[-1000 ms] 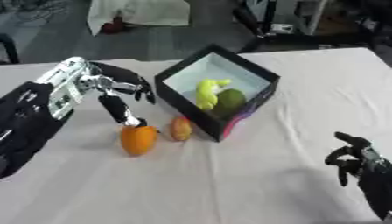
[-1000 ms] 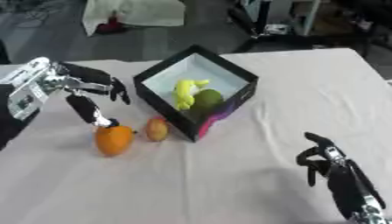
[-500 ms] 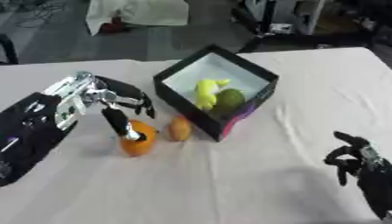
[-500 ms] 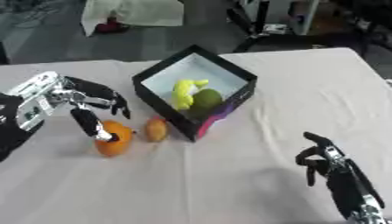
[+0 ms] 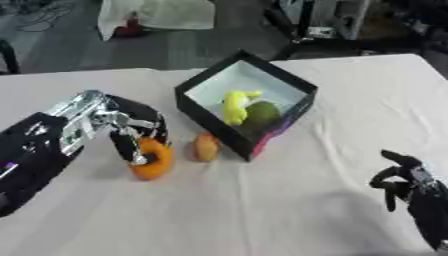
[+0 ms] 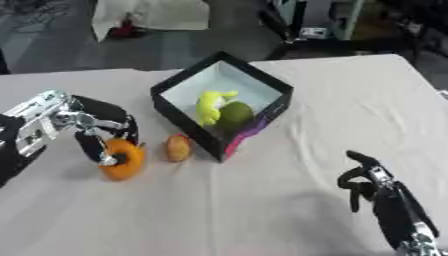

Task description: Pick up objects on the table and place them in the box.

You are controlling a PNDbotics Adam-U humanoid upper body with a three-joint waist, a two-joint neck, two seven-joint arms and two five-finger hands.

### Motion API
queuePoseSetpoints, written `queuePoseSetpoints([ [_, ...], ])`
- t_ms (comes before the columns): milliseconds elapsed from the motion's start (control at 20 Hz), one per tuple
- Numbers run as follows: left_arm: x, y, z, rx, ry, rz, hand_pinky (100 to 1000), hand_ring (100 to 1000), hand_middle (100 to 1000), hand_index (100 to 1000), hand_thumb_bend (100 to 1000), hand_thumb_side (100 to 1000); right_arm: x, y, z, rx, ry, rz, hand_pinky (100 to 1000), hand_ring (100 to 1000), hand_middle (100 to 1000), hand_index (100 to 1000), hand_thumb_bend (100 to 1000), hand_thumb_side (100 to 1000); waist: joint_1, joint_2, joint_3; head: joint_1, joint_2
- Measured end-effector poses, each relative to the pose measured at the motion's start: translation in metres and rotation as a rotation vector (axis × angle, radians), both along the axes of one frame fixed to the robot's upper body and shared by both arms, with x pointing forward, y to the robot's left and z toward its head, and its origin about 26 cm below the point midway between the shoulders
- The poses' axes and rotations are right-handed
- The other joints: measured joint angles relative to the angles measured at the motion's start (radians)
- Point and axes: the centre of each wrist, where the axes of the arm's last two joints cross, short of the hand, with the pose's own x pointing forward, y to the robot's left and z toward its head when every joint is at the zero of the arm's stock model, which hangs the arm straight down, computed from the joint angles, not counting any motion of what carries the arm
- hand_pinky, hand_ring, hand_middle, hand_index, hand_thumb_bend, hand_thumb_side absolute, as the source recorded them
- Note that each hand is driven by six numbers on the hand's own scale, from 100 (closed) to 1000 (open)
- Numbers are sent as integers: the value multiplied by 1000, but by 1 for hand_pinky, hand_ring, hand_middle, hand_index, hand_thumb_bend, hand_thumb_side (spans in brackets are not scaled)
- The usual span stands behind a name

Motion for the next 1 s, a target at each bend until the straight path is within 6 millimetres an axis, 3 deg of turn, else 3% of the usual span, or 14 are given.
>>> queuePoseSetpoints([
  [200, 1, -2, 21, -24, -36, 3, 484, 391, 408, 512, 142, 173, 0, 0, 0, 0, 1, -2, 736, 235, 507, 891, 100, 1000, 0, 0, 1, -3, 0],
  [500, 3, -27, 108, -107, -229, -31, 526, 421, 435, 545, 179, 100, -1, -1, -1, 0, 4, -5, 736, 235, 507, 891, 100, 1000, 0, 0, 6, -5, 0],
  [650, 7, -46, 141, -156, -302, -33, 535, 432, 449, 556, 206, 100, -1, -1, -1, 0, 5, -5, 736, 235, 507, 891, 100, 1000, 0, 0, 0, -3, 0],
  [800, 16, -63, 148, -192, -312, -14, 550, 448, 464, 574, 218, 100, -1, -1, -1, 0, 5, -4, 736, 236, 507, 891, 100, 1000, 0, 0, -5, 2, 0],
  [1000, 30, -74, 129, -254, -280, 78, 564, 463, 478, 598, 242, 141, -1, 0, -1, 1, 6, 0, 736, 236, 507, 891, 100, 1000, -1, 0, -16, 6, 0],
])
